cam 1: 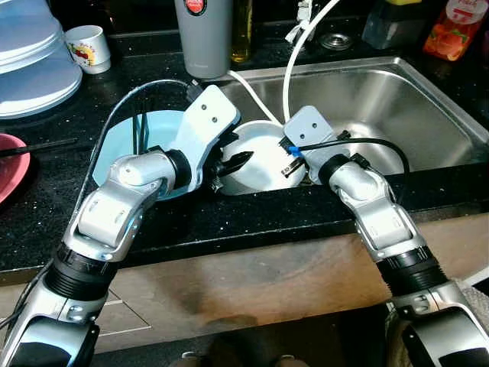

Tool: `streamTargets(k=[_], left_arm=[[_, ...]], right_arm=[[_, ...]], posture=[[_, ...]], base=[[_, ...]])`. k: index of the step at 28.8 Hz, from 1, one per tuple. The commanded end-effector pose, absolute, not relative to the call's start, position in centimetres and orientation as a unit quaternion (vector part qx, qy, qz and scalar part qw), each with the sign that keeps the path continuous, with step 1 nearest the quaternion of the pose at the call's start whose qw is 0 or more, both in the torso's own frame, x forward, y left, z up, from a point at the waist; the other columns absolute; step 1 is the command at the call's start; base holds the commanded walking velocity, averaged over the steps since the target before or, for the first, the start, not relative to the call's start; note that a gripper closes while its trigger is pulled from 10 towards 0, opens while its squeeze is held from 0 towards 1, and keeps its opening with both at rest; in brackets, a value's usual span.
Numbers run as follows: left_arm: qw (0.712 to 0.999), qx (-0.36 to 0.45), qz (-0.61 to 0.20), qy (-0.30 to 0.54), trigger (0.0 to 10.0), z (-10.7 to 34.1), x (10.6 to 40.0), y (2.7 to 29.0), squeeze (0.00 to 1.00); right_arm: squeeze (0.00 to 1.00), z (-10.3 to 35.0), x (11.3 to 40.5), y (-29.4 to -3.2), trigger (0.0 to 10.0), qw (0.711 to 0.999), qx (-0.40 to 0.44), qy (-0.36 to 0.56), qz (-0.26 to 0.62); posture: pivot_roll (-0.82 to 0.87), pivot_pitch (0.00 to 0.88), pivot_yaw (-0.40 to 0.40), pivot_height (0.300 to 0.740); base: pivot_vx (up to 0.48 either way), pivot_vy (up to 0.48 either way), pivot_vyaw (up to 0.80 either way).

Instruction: Kitchen organization

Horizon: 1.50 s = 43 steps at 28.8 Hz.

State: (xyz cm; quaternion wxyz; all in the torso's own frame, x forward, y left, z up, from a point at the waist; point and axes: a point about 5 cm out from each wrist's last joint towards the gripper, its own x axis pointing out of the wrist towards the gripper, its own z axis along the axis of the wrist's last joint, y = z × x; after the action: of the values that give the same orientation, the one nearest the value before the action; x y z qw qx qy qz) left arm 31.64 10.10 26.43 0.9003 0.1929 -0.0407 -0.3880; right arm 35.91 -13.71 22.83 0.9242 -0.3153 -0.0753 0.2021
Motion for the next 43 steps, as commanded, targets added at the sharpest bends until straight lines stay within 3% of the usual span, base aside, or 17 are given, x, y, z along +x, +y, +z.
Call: streamTargets(k=[1, 12, 14, 15, 16, 17, 20, 22, 26, 28, 29, 36, 39, 40, 43], left_arm=[[0.897, 0.204, -0.391, -0.028, 10.0, 25.9, 31.4, 10.2, 0.0], [0.888, 0.216, -0.405, -0.009, 10.0, 25.5, 31.2, 10.2, 0.0], [0.889, 0.217, -0.403, -0.009, 10.0, 25.6, 31.2, 10.3, 0.0], [0.89, 0.216, -0.4, -0.009, 10.0, 25.6, 31.3, 10.4, 0.0], [0.89, 0.216, -0.4, -0.009, 10.0, 25.6, 31.3, 10.4, 0.0], [0.891, 0.216, -0.398, -0.009, 10.0, 25.6, 31.3, 10.4, 0.0], [0.893, 0.215, -0.394, -0.009, 10.0, 25.7, 31.4, 10.5, 0.0], [0.899, 0.217, -0.38, -0.009, 10.0, 25.9, 31.6, 10.7, 0.0], [0.928, 0.212, -0.307, -0.007, 10.0, 26.8, 32.7, 12.0, 0.0], [0.952, 0.196, -0.236, 0.004, 10.0, 27.4, 33.7, 13.4, 0.0], [0.971, 0.174, -0.161, 0.024, 10.0, 27.8, 34.5, 15.3, 0.0], [0.98, 0.163, -0.054, 0.096, 10.0, 27.1, 35.0, 19.2, 0.0], [0.983, 0.148, -0.038, 0.103, 10.0, 27.1, 34.9, 19.7, 0.04], [0.984, 0.142, -0.033, 0.105, 10.0, 27.2, 34.9, 19.8, 1.0], [0.984, 0.137, -0.019, 0.111, 10.0, 27.2, 35.0, 20.0, 1.0]], right_arm=[[0.0, 22.2, 35.7, -13.2, 10.0, 0.918, -0.324, -0.063, 0.22], [0.0, 21.4, 35.4, -12.9, 10.0, 0.902, -0.336, -0.042, 0.268], [0.04, 21.4, 35.4, -12.9, 10.0, 0.902, -0.335, -0.041, 0.271], [0.7, 21.4, 35.4, -12.8, 10.0, 0.901, -0.334, -0.04, 0.273], [0.7, 21.4, 35.4, -12.8, 10.0, 0.901, -0.334, -0.04, 0.273], [1.0, 21.4, 35.4, -12.8, 10.0, 0.901, -0.333, -0.04, 0.274], [1.0, 21.5, 35.5, -12.8, 10.0, 0.902, -0.335, -0.04, 0.27], [0.0, 21.7, 35.6, -12.9, 10.0, 0.902, -0.34, -0.045, 0.261], [0.0, 22.2, 35.8, -13.2, 10.0, 0.908, -0.337, -0.057, 0.243], [0.0, 22.7, 35.9, -13.3, 10.0, 0.914, -0.327, -0.066, 0.23], [0.0, 23.5, 36.0, -13.5, 10.0, 0.923, -0.307, -0.079, 0.217], [0.0, 24.7, 35.9, -12.7, 10.0, 0.928, -0.271, -0.107, 0.231], [0.0, 25.3, 35.6, -12.0, 10.0, 0.939, -0.203, -0.112, 0.256], [0.0, 25.4, 35.5, -11.8, 10.0, 0.939, -0.188, -0.113, 0.264], [0.0, 25.9, 35.2, -11.2, 10.0, 0.939, -0.143, -0.114, 0.29]], posture=[[0.02, 0.129, 0.031, 0.74], [0.03, 0.128, 0.031, 0.74], [0.03, 0.128, 0.029, 0.74], [0.03, 0.127, 0.029, 0.74], [0.03, 0.127, 0.029, 0.74], [0.03, 0.127, 0.028, 0.74], [0.03, 0.125, 0.027, 0.74], [0.03, 0.124, 0.027, 0.74], [0.03, 0.124, 0.027, 0.74], [0.02, 0.123, 0.029, 0.74], [0.02, 0.123, 0.029, 0.74], [0.02, 0.124, 0.023, 0.74], [0.03, 0.125, 0.02, 0.74], [0.03, 0.125, 0.02, 0.74], [0.03, 0.124, 0.017, 0.74]], base=[[0.0, 0.0, 0.0], [0.0, 0.0, 0.0], [0.0, 0.0, 0.0], [0.0, 0.0, 0.0], [0.0, 0.0, 0.0], [0.0, 0.0, 0.0], [0.0, 0.0, 0.0], [0.0, 0.0, 0.0], [0.0, 0.0, 0.0], [0.0, 0.0, 0.0], [0.0, 0.0, 0.0], [0.0, 0.0, 0.0], [0.0, 0.0, 0.0], [0.0, 0.0, 0.0], [0.0, 0.0, 0.0]])
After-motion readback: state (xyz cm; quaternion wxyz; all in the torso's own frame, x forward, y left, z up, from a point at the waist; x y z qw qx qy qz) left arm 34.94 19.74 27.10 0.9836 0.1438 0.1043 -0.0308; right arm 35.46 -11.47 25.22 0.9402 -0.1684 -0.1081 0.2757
